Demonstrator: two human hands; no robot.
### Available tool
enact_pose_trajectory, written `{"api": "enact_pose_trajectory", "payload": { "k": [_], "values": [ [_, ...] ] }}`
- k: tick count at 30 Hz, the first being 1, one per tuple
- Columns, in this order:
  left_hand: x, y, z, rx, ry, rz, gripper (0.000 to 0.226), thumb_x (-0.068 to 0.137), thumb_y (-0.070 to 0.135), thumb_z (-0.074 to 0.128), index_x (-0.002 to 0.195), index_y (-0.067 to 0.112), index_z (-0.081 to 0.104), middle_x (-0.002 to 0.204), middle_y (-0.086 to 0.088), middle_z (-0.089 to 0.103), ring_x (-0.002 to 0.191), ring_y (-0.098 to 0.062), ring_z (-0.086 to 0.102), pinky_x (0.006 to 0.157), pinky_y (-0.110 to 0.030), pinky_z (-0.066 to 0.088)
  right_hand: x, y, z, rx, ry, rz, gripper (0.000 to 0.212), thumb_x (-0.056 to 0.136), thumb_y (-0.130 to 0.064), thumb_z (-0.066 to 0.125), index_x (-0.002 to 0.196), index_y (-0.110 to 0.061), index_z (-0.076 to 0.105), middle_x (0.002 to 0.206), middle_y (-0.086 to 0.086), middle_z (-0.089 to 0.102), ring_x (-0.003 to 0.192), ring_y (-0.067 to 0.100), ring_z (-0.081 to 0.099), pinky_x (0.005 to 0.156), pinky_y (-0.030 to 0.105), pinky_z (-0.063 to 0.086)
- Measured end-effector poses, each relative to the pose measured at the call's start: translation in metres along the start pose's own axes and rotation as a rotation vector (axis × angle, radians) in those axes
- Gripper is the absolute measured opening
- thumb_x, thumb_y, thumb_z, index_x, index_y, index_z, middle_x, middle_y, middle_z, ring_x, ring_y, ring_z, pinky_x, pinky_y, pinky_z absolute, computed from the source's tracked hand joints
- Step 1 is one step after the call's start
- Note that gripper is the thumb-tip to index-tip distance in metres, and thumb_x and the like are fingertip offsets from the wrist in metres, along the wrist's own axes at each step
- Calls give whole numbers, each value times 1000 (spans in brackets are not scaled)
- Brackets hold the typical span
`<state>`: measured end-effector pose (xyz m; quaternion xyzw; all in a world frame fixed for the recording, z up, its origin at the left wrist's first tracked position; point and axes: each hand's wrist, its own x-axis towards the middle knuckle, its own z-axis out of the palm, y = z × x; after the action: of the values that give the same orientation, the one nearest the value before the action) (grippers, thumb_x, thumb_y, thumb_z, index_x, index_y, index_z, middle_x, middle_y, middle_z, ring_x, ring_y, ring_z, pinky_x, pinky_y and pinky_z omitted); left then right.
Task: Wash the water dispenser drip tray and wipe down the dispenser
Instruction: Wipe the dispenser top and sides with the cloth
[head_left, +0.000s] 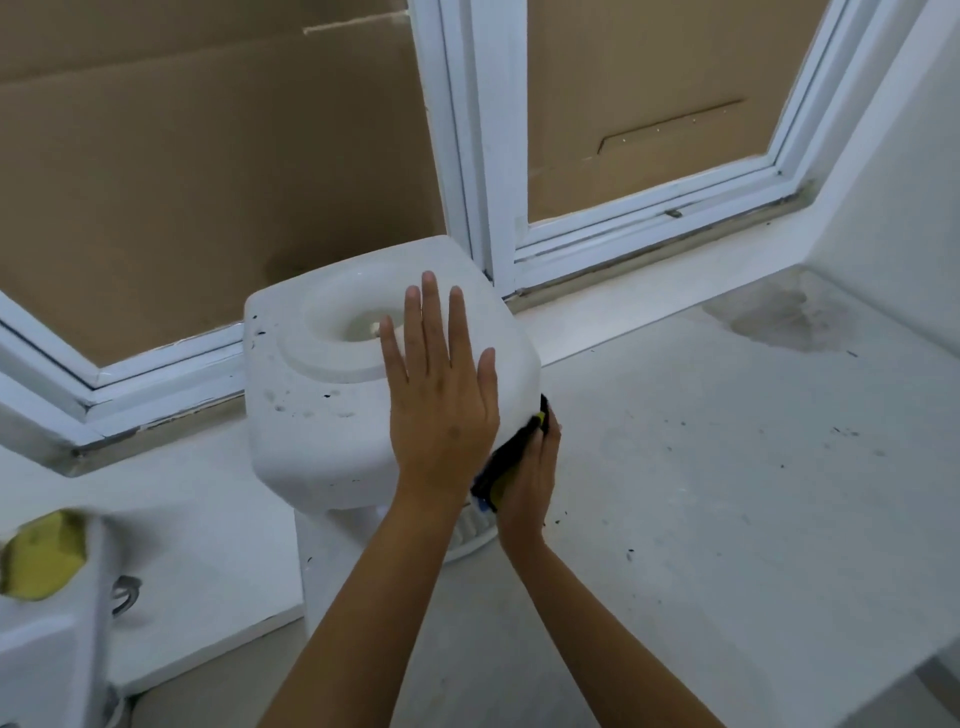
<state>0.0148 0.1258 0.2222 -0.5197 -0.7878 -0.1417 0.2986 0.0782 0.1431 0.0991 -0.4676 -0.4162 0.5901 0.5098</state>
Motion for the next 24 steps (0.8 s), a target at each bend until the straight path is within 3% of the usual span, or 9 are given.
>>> {"api": "enact_pose_trajectory", "payload": {
  "k": [2, 4, 7, 10, 14, 18, 21, 24],
  "values": [
    [1, 0, 1, -1, 5, -31, 56, 105, 40, 18, 152, 9, 23, 158, -17, 18, 147, -37, 15, 115, -55, 21, 2, 6, -1, 41, -2, -71, 43, 105, -46, 27, 146, -40, 34, 146, -12, 48, 138, 13, 42, 117, 49, 30],
    [0, 0, 1, 6, 13, -48, 57, 105, 41, 19, 151, 9, 26, 158, -17, 21, 146, -37, 17, 115, -54, 22, 7, 18, -5, -48, -43, -45, 50, 101, -57, 25, 149, -43, 26, 155, -9, 35, 143, 9, 33, 121, 43, 23],
    [-1, 1, 4, 19, 16, -31, 56, 105, 42, 20, 150, 10, 29, 157, -17, 24, 145, -37, 20, 116, -54, 23, 14, 43, -11, 56, -11, -18, 48, 102, -54, 27, 146, -38, 37, 148, 0, 46, 138, 19, 42, 118, 47, 30],
    [-1, 1, 4, 6, 21, -49, 57, 104, 43, 20, 150, 10, 31, 157, -16, 25, 146, -36, 21, 117, -53, 22, 20, 71, -11, -69, 94, 64, 47, 100, -55, 24, 139, -39, 45, 141, -5, 53, 131, 17, 49, 113, 46, 37],
    [-1, 1, 4, -13, 37, -54, 56, 103, 42, 22, 149, 11, 33, 156, -16, 26, 145, -35, 22, 117, -52, 22, 25, 89, -22, -160, 115, 191, 41, 98, -57, 23, 129, -48, 47, 124, -13, 57, 120, 18, 55, 107, 42, 43],
    [-2, 2, 5, -17, 43, -47, 55, 103, 41, 24, 148, 10, 35, 155, -17, 29, 145, -35, 24, 115, -52, 26, 25, 92, -25, -218, 98, 240, 80, 75, -67, 27, 140, -25, 49, 133, 2, 58, 120, 24, 54, 108, 39, 42],
    [-2, 1, 4, -21, 46, -43, 54, 103, 40, 27, 147, 10, 37, 154, -17, 31, 144, -35, 26, 115, -51, 28, 24, 99, -32, -338, 113, 280, 57, 87, -44, 43, 131, -11, 53, 124, 8, 59, 112, 27, 57, 97, 35, 48],
    [-2, 1, 3, -25, 48, -42, 53, 103, 39, 28, 145, 10, 39, 153, -18, 33, 143, -35, 29, 114, -51, 30, 25, 111, -41, -257, 243, 385, 25, 101, -27, 49, 109, -4, 54, 93, 0, 56, 78, 16, 57, 61, 14, 47]
  ]
}}
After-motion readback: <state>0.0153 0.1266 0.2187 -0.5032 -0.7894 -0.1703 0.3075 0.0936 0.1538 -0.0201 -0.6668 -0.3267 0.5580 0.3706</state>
